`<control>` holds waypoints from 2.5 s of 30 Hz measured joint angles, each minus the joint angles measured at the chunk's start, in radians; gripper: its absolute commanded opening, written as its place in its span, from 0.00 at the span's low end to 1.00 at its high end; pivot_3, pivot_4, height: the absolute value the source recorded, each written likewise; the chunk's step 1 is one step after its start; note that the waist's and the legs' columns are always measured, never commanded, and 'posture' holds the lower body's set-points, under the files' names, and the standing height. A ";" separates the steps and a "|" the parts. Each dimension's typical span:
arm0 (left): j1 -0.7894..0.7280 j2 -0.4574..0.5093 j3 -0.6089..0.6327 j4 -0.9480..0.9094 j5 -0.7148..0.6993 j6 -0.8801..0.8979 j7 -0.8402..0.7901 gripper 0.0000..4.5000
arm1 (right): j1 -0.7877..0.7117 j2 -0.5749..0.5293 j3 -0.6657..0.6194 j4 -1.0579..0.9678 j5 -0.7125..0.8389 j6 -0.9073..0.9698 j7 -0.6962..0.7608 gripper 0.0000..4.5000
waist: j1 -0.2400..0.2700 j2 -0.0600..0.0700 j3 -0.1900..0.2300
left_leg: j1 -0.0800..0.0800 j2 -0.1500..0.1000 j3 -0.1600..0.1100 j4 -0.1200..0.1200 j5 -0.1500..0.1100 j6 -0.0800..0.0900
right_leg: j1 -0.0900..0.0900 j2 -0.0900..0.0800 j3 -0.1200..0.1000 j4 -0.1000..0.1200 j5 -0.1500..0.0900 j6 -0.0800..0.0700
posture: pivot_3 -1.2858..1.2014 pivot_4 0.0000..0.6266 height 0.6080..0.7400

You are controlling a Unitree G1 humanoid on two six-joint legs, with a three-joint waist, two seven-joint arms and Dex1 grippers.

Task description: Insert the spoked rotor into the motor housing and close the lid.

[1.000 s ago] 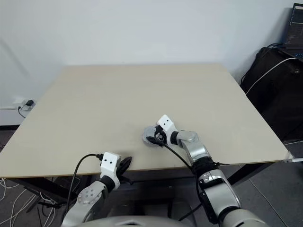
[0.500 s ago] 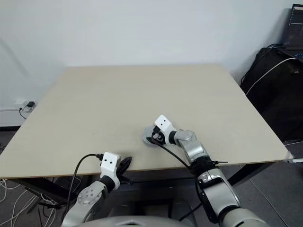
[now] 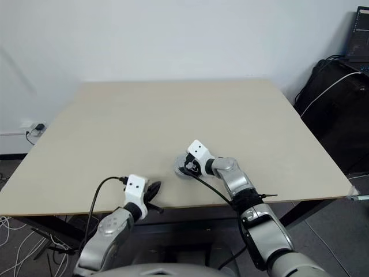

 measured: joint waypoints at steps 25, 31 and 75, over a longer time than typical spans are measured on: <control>-0.634 -0.096 0.138 0.601 -0.179 0.282 -0.167 0.00 | 0.052 0.007 0.002 -0.093 0.006 0.063 -0.060 0.73 | -0.003 -0.002 0.001 | 0.005 -0.001 0.000 0.000 0.001 -0.002 | 0.011 0.002 0.003 -0.002 0.001 0.002 | 0.52 0.00 1.00; -0.661 -0.104 0.116 0.624 -0.147 0.287 -0.164 0.00 | 0.053 0.007 0.001 -0.093 0.007 0.065 -0.064 0.73 | -0.002 -0.002 0.000 | 0.005 -0.001 0.000 0.000 0.001 -0.001 | 0.011 0.002 0.003 -0.002 0.001 0.002 | 0.52 0.00 1.00; -0.677 -0.108 0.080 0.617 -0.098 0.315 -0.220 0.00 | 0.241 0.109 -0.380 -0.522 0.314 0.718 -0.321 0.99 | 0.011 -0.005 0.000 | 0.005 -0.003 -0.004 -0.002 -0.003 0.003 | 0.009 -0.008 -0.001 -0.007 0.000 0.002 | 0.52 0.00 1.00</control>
